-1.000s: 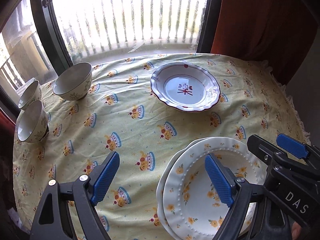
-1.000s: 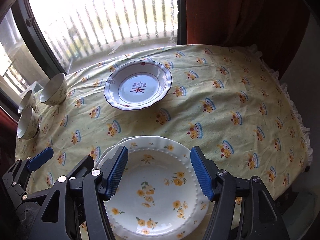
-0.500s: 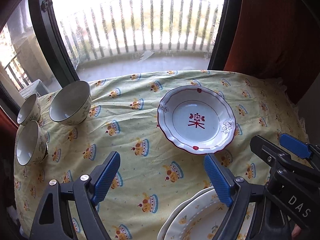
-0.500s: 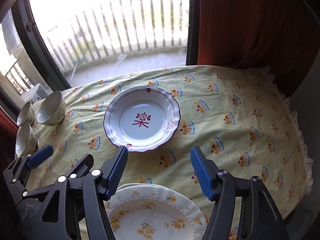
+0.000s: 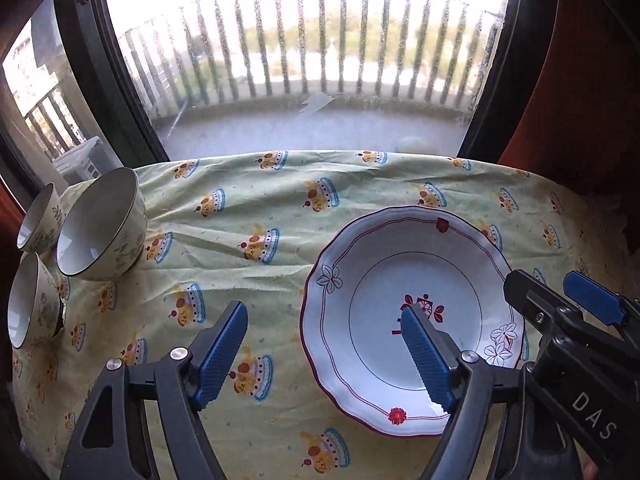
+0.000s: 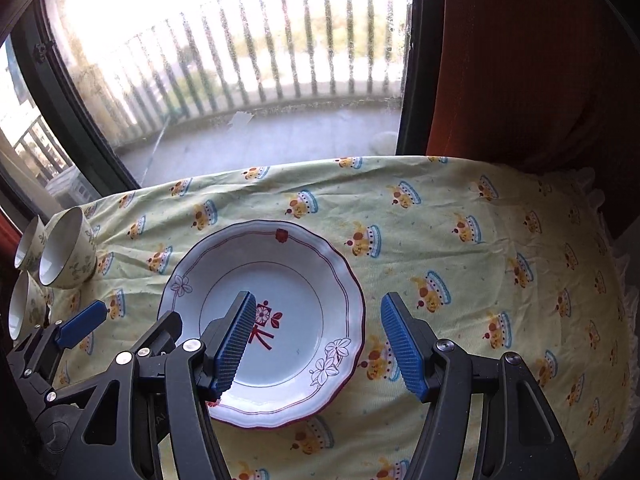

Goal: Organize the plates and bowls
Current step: 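Move both grippers to the red-rimmed deep plate, then grip the rim of the red-rimmed deep plate with both grippers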

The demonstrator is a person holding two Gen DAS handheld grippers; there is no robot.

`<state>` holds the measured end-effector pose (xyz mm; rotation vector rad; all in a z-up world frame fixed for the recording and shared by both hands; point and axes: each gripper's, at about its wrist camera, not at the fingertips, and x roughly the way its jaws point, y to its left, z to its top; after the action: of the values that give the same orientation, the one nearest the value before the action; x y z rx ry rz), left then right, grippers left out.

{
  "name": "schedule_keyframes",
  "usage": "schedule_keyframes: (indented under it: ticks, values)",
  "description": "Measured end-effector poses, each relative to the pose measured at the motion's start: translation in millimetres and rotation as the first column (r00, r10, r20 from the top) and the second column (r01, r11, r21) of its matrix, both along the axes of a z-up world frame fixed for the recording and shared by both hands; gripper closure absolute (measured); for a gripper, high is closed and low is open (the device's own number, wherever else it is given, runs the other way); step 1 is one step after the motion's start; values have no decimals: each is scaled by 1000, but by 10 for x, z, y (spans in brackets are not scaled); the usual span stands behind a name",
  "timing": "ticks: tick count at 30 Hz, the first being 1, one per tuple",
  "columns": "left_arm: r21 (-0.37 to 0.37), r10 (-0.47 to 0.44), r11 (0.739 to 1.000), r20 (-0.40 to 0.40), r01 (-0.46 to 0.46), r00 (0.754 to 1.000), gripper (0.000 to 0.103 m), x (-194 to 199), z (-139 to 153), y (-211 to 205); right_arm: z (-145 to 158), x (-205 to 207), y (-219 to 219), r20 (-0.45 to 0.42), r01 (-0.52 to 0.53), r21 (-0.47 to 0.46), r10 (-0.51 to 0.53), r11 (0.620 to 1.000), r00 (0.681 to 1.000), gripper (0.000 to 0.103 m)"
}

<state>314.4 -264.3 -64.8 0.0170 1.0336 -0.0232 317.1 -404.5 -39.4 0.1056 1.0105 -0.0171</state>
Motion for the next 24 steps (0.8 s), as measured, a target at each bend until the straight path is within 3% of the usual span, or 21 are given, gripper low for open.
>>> schedule_keyframes:
  ticks: [2,15,19,24]
  values:
    - [16,1,1000,-5,-1,1000,28,73,-80,-49,-120,96,-40,-23,3,3,-3,1000,1000,34]
    - [12,9,1000,-85,-8,996,34,285,-471,-159,-563,354,-136,-106,24,40,-20,999,994,35]
    - [20,-12,1000,-86,14,996,39,279,-490,-186,-612,367,-93,-127,18,47,-12,999,992,47]
    - [18,-37,999,-93,39,995,40,248,-489,-157,-608,341,-34,-147,21,20,-18,1000,989,47]
